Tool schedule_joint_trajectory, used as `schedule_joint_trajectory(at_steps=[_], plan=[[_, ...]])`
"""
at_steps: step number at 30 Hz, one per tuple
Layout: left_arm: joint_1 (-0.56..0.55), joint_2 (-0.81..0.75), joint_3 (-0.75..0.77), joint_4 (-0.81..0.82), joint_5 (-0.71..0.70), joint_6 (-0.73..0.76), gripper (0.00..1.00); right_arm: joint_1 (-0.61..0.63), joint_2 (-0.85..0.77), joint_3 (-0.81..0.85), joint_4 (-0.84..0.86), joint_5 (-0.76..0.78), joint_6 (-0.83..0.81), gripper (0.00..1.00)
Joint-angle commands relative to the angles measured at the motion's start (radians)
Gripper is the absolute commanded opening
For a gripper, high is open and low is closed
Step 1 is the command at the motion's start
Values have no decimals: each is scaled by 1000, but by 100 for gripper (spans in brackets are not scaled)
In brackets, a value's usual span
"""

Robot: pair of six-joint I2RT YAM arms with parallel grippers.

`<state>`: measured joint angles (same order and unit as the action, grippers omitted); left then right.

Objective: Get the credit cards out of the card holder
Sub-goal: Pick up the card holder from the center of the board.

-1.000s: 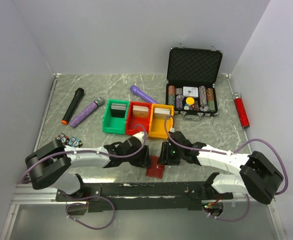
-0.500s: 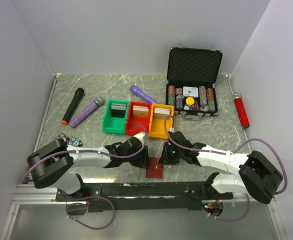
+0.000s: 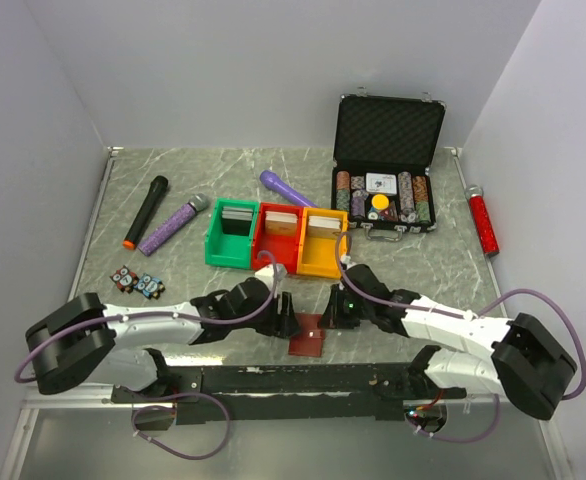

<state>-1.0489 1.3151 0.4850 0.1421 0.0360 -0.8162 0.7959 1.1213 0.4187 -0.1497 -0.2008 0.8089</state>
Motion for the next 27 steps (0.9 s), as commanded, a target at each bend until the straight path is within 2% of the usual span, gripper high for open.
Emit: schedule_joint_trajectory(at_steps=[1,11,18,27], plan=[[-7,-59,-17,70,-8,-4,71,6,-40,-8,47,-25,-17,0],[6,-272,-91,137,-16,-9,86,2,-135,23,119,-127,-42,0],[65,-462,-199,201,-8,-24,89,-21,-156,71,116,-187,-65,0],[162,-655,-365,431,74,-77,90,-34,-210,227,21,-273,-134,0]])
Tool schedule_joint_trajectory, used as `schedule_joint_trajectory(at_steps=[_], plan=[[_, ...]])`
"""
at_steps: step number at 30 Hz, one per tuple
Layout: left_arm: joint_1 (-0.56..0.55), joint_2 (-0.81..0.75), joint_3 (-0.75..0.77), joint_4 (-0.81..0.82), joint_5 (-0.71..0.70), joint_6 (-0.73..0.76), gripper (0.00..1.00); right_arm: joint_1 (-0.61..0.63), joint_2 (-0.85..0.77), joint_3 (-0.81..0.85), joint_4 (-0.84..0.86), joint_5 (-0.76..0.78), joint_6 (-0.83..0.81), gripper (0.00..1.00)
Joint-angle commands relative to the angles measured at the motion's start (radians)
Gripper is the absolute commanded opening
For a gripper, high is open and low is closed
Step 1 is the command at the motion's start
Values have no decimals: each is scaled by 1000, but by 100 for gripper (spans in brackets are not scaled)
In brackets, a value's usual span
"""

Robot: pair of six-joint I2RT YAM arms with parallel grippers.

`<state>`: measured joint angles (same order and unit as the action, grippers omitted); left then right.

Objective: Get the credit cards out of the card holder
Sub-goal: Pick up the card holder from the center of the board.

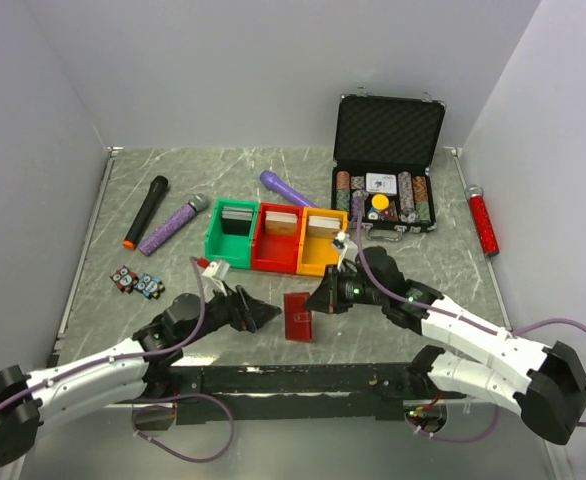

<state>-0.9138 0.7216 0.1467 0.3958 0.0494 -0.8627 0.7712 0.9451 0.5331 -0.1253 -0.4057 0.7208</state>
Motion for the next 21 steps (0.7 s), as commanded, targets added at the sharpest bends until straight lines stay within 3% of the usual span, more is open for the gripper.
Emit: schedule_joint_trajectory(at_steps=[1,10,21], plan=[[29,-74,-38,207,75,-32,90,-10,-31,131,-14,-82,-52,0],[52,-175,-70,419,139,-39,96,-18,1,243,-13,-217,-66,0],[113,-143,-84,482,233,-88,96,-20,8,246,99,-334,-35,0]])
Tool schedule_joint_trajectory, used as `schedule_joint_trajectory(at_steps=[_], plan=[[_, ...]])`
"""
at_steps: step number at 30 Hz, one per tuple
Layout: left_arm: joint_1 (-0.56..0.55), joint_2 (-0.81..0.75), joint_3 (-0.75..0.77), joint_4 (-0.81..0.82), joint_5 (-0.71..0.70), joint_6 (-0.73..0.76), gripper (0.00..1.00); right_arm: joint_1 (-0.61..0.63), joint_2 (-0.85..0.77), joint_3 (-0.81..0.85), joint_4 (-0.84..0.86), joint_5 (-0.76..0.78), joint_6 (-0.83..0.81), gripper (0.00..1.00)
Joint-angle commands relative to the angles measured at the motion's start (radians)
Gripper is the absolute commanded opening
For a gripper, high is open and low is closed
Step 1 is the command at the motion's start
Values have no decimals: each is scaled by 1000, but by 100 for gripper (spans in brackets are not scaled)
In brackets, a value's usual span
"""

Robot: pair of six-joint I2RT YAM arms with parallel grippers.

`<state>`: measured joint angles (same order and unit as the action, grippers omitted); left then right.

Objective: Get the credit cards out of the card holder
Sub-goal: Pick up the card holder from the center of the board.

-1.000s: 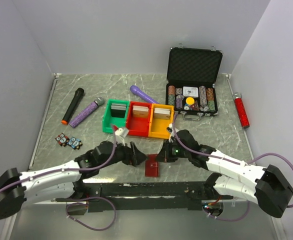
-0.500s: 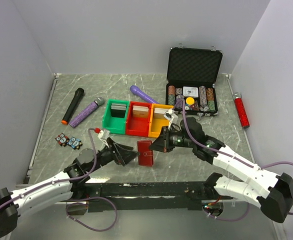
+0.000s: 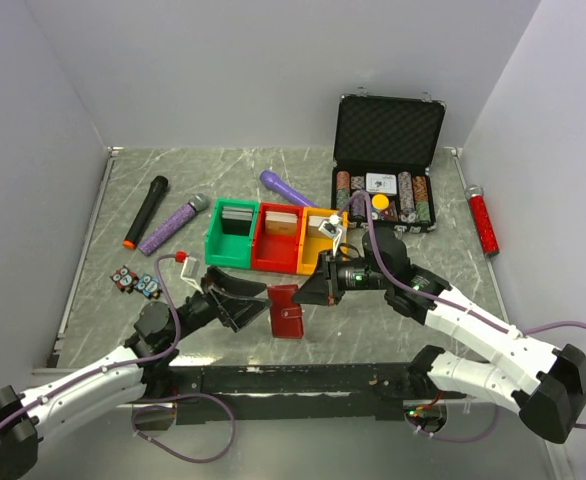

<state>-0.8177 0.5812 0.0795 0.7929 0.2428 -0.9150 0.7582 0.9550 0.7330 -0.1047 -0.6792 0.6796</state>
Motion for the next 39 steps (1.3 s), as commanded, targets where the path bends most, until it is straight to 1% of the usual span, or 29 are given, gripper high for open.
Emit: schedule_joint_trajectory(at_steps=[1,7,10,13,17,20,23,25,27,28,29,30,32,33,34,36,37,39], plan=[[18,-9,-17,78,38,-36,96,-7,-5,51,76,-60,3,0],[25,-24,-3,31,36,-18,96,-7,-18,89,42,-69,-18,0],[25,9,2,83,64,-27,96,-7,-15,97,45,-79,-20,0],[26,77,25,129,116,-25,95,-7,-9,95,66,-91,-9,0],[28,158,43,244,188,-45,88,-7,-2,111,79,-106,-3,0],[40,186,39,319,208,-71,75,-7,-1,128,54,-105,-20,0],[43,193,25,367,213,-90,53,-7,-2,137,42,-108,-28,0],[45,190,23,377,219,-97,41,-7,-2,140,36,-108,-32,0],[45,181,28,375,233,-102,32,-8,-4,140,20,-96,-37,0],[46,172,34,353,236,-98,21,-7,-5,138,11,-79,-35,0],[45,158,42,321,233,-93,1,-7,-4,140,5,-77,-38,0],[45,145,54,249,210,-99,1,-7,4,146,-6,-77,-46,2],[46,109,87,105,146,-117,1,-7,13,181,-73,-31,-83,29],[46,95,104,50,123,-123,1,-7,21,207,-132,16,-119,48],[45,88,127,-21,98,-122,1,-7,30,247,-209,77,-152,63],[46,85,190,-168,32,-108,1,-3,56,351,-381,233,-251,76],[46,91,230,-234,9,-96,1,1,68,405,-444,312,-294,80],[45,123,320,-401,-39,-53,1,12,76,463,-519,422,-342,84]])
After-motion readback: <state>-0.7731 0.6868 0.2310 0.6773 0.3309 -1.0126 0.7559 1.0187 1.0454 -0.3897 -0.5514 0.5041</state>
